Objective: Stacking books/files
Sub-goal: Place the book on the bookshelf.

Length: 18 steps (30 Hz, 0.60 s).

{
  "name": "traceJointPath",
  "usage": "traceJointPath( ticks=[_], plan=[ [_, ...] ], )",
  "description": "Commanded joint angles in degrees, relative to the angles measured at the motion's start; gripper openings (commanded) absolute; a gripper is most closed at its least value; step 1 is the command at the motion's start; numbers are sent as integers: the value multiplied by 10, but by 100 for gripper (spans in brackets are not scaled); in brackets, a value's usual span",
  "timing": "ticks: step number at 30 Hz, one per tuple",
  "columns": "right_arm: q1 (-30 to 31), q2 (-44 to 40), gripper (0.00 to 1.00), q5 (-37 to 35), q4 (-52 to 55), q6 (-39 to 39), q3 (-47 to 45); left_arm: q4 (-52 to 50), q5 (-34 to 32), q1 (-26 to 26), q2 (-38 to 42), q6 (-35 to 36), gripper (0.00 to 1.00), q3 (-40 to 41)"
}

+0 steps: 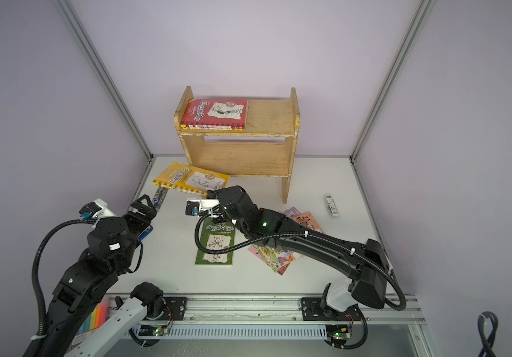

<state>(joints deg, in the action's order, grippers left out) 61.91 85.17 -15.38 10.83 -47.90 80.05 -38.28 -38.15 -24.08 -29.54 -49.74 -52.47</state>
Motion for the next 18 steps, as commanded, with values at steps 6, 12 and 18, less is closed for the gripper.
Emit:
traceJointPath(
  ticks=[6,12,18],
  plan=[
    [1,-54,0,47,47,-23,94,-38,11,13,7,35,100,-5],
    [1,-53,0,18,48,-73,144,-4,97,18,-42,67,100,-10],
    [-1,-34,0,-14,31,-135,175,54,215,19,-106,109,100,-16]
  ],
)
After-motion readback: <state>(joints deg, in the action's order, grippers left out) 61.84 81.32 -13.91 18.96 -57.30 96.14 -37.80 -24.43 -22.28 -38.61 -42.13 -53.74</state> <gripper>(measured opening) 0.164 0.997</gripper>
